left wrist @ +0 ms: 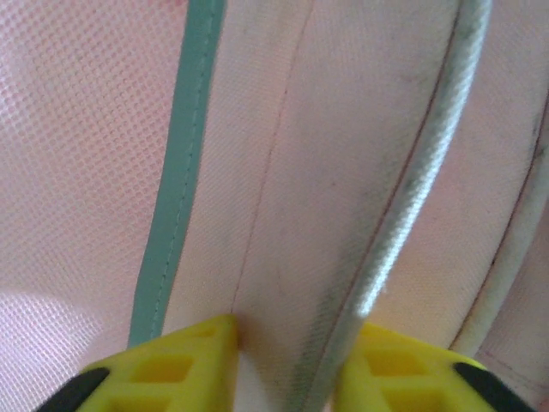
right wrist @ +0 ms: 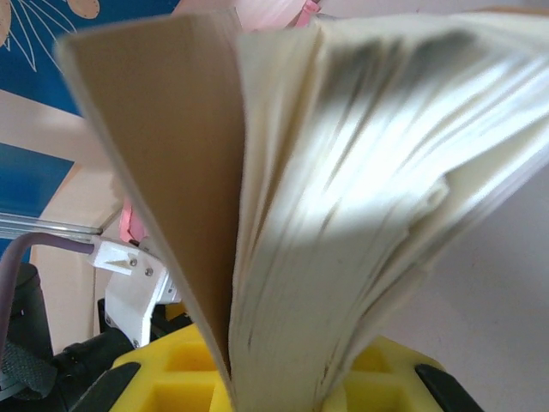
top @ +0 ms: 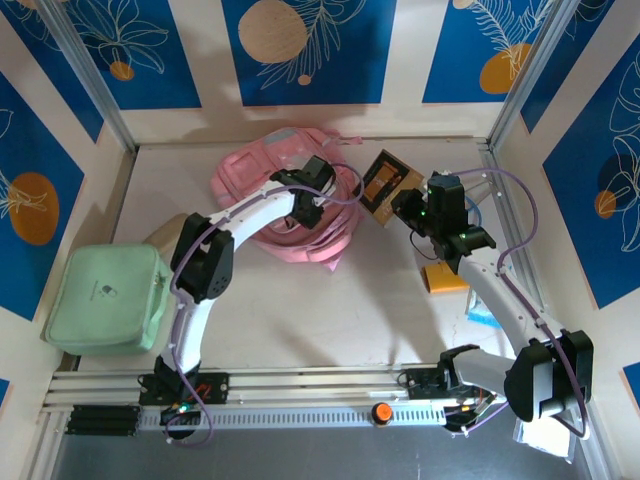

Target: Pack books, pencil case, and school supplies into a backpack

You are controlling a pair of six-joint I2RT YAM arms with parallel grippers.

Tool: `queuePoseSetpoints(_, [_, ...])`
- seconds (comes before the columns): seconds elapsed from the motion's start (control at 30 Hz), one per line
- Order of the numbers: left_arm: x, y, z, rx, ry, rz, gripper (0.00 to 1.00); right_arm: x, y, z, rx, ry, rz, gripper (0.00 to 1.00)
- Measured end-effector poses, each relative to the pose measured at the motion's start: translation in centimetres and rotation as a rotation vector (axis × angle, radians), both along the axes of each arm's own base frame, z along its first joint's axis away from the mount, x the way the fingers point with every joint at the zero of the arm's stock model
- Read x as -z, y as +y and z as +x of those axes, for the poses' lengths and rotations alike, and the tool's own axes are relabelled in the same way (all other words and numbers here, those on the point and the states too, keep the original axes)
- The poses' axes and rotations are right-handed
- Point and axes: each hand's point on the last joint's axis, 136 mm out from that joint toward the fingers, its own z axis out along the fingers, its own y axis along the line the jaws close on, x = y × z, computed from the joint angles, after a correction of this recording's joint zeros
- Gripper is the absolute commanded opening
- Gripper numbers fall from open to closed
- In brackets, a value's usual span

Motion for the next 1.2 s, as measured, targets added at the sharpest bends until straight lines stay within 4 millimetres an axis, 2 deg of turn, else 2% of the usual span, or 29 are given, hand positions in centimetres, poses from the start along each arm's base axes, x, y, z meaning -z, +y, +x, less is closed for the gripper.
queuePoseSetpoints(0.07, [-0.1,0.2,0.1,-0.002,-0.005,0.009,0.13,0.1,0.0,-0.1,0.001,0.006,0.000,0.00])
queuePoseSetpoints(0.13, [-0.2,0.2,0.1,-0.003,-0.011,0.014,0.01,0.2,0.0,-0.1,0.002,0.012,-0.002,0.00])
queuePoseSetpoints(0.23, [-0.4,0.3,0.2,-0.009,-0.016,0.017,0.00,0.4,-0.2,-0.2,0.004,0.017,-0.004,0.00])
queuePoseSetpoints(0.33, [-1.4,0.5,0.2,-0.029,-0.036,0.015,0.00,0.4,-0.7,-0.4,0.019,0.021,-0.010,0.00])
queuePoseSetpoints(0.43, [-4.0,1.2,0.0,-0.051,-0.093,0.004,0.00,0.4,-1.7,-0.9,0.047,0.020,-0.022,0.00])
queuePoseSetpoints(0.53, [-7.6,2.2,-0.2,-0.083,-0.173,-0.027,0.00,0.3,-2.6,-1.5,0.067,0.018,-0.035,0.00])
queuePoseSetpoints(0.63, [-11.1,2.9,-0.3,-0.112,-0.248,-0.073,0.00,0.2,-2.8,-1.7,0.070,0.013,-0.039,0.00])
queuePoseSetpoints(0.73, [-13.2,3.2,-0.3,-0.129,-0.293,-0.107,0.00,0.7,-2.6,-2.0,0.058,0.026,-0.033,0.00])
queuePoseSetpoints(0.83, [-13.7,3.1,-0.2,-0.129,-0.306,-0.121,0.00,1.4,-2.1,-2.4,0.032,0.045,-0.011,0.00])
queuePoseSetpoints(1.0, [-13.8,2.6,-0.1,-0.126,-0.306,-0.146,0.00,2.0,-0.1,-2.7,-0.048,0.046,0.084,0.00])
queuePoseSetpoints(1.2, [-13.9,2.2,-0.2,-0.128,-0.298,-0.179,0.00,1.8,2.5,-2.6,-0.123,0.025,0.250,0.00])
